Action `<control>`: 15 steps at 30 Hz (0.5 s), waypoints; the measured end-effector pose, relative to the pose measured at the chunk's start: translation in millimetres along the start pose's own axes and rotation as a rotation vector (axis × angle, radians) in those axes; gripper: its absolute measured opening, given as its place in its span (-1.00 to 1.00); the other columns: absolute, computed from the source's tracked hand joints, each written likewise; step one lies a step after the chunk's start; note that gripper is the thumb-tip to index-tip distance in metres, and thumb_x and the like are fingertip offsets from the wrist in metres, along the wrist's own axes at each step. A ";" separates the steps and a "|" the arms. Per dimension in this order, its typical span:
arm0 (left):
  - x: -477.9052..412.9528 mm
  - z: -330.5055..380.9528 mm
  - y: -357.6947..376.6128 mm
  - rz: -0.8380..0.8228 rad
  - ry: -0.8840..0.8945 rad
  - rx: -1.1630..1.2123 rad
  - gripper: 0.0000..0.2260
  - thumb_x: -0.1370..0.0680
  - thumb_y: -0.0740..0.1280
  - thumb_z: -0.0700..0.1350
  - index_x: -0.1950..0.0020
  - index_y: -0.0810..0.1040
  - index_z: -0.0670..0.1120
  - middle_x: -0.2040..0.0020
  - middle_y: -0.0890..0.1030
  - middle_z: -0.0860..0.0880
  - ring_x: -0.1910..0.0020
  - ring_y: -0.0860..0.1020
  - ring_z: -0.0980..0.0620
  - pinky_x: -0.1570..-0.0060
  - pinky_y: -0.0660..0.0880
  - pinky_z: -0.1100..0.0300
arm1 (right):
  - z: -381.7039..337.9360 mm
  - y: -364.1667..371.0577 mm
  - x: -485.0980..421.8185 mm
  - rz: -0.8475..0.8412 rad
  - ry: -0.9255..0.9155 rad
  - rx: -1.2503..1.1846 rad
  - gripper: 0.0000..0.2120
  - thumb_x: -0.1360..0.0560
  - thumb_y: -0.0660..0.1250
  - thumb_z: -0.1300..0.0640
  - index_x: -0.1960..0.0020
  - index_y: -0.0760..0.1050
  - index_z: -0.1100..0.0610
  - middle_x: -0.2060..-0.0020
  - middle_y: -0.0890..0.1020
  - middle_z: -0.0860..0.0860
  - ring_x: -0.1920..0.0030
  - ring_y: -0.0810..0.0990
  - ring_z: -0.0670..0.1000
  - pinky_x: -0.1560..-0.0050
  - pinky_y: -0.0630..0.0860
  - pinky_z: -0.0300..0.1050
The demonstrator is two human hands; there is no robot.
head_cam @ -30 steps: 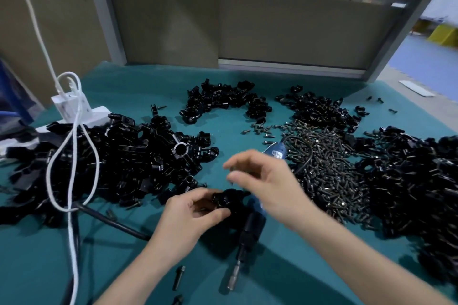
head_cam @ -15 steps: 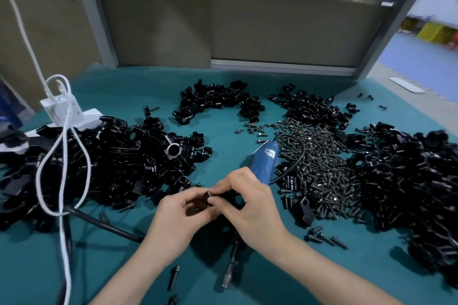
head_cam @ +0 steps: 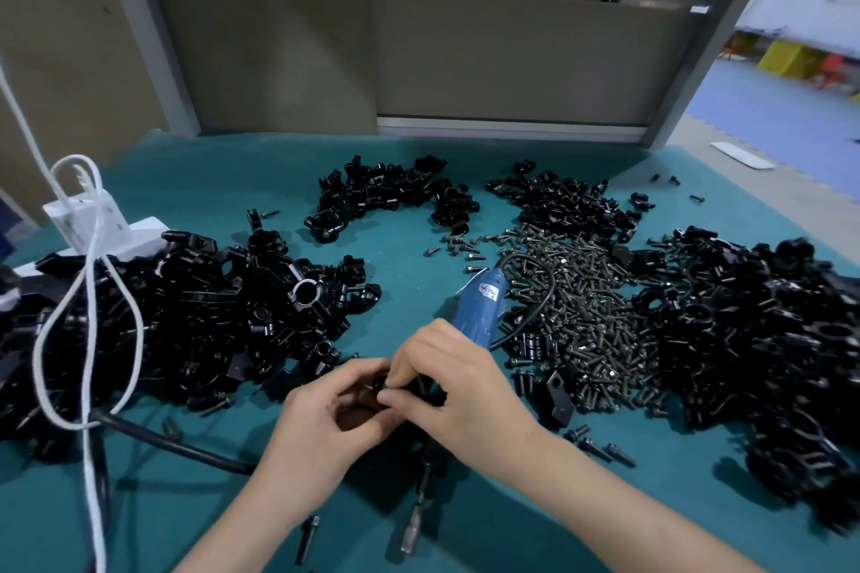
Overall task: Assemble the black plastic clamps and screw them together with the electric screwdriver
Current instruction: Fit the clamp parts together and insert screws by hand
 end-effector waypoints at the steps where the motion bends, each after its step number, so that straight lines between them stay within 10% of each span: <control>1: 0.1 0.7 -0.2 0.004 0.013 -0.020 -0.70 -0.24 0.50 0.04 0.05 0.64 0.24 0.12 0.68 0.07 0.14 0.64 0.08 0.05 0.55 0.25 | -0.8 -0.1 0.1 -0.005 0.014 -0.009 -0.84 -0.43 0.48 0.22 0.22 0.52 0.24 0.25 0.57 0.04 0.17 0.45 0.02 0.10 0.42 -0.19; 6: 1.2 0.2 0.3 0.025 -0.003 0.047 -0.73 -0.29 0.56 -0.11 0.06 0.68 0.12 0.09 0.66 -0.04 0.15 0.63 0.06 0.06 0.55 0.28 | 11.7 -32.7 -8.1 0.086 0.111 -0.093 -0.86 -0.44 0.45 0.13 0.22 0.59 0.20 0.26 0.62 -0.04 0.19 0.55 -0.09 0.11 0.48 -0.25; 9: 0.4 -1.9 -1.3 0.035 -0.064 0.082 -0.73 -0.34 0.51 -0.31 0.10 0.70 0.03 0.07 0.67 -0.02 0.14 0.66 0.07 0.12 0.52 0.42 | 75.3 -86.2 -20.4 0.280 0.500 0.058 -0.95 -0.49 0.36 0.15 0.15 0.58 0.07 0.21 0.64 -0.07 0.29 0.52 -0.24 0.26 0.44 -0.41; 15: 2.5 4.4 -0.3 0.034 -0.080 0.099 -0.71 -0.36 0.49 -0.38 0.07 0.68 -0.02 0.06 0.68 -0.03 0.14 0.66 0.08 0.14 0.52 0.43 | 162.6 -70.7 -27.2 -0.213 0.692 0.461 -0.73 -0.49 0.37 0.29 -0.18 0.61 0.14 -0.11 0.65 0.09 0.04 0.60 0.05 -0.05 0.52 -0.18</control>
Point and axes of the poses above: each hand's wrist, its own x-axis away from the middle knuckle, its own y-axis out of the palm, z = x × y, the point moved 5 cm from there along -x, towards the middle knuckle
